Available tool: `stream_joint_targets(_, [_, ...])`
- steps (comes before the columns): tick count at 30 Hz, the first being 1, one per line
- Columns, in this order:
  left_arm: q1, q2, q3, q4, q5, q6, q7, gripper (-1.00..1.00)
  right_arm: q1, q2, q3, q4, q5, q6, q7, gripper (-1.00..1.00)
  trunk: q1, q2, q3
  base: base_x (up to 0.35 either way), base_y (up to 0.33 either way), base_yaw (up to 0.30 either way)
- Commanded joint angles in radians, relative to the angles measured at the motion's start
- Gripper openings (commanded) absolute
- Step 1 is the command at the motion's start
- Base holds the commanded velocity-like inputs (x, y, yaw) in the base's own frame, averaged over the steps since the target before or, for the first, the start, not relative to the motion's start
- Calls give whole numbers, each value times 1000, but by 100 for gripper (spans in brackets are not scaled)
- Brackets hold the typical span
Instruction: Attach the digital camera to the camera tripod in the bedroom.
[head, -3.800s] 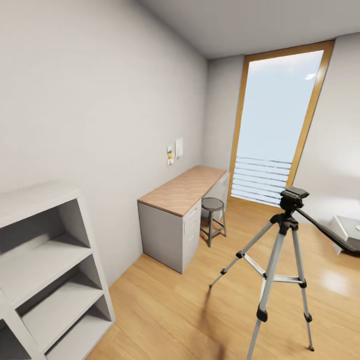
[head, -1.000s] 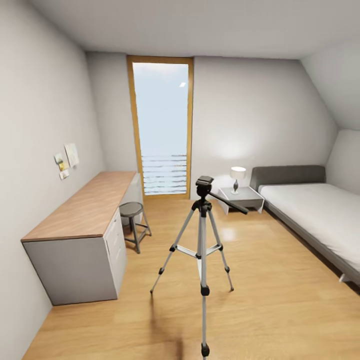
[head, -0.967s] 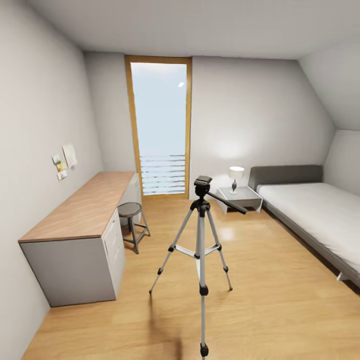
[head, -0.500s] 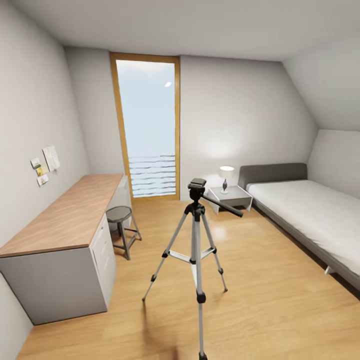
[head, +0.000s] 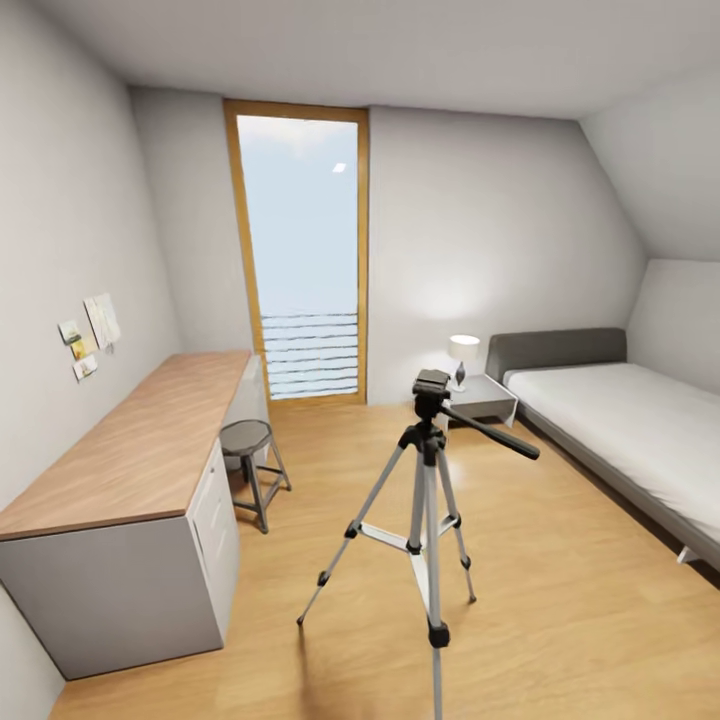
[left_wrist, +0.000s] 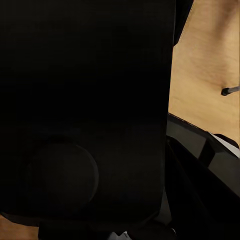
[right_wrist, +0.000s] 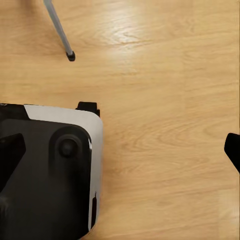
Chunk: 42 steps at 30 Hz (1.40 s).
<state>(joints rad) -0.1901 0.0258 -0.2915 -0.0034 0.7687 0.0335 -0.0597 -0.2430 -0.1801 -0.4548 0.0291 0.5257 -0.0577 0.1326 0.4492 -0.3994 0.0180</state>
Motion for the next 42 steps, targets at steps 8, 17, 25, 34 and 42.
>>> stream_joint_targets(8, [0,0,-8,0,9,3,-5,-100,-1,-1,-8,3,8,-6,0,100,1,-1,0,244,216,0])
stream_joint_targets(17, [0,0,-8,0,9,3,-5,-100,-1,0,-8,3,7,-10,-8,100,1,-1,0,207,183,-1])
stream_joint_targets(25, [0,0,-9,0,9,3,-5,-100,-1,2,-8,3,5,-7,-11,100,1,-1,0,24,22,-195])
stream_joint_targets(34, [0,0,-8,0,10,3,-5,-100,-1,2,-8,3,5,-7,-11,100,1,-1,0,2,2,-277])
stream_joint_targets(42, [0,1,-8,0,10,3,-5,-100,-1,2,-8,3,5,-7,-11,100,1,-1,0,0,0,-285])
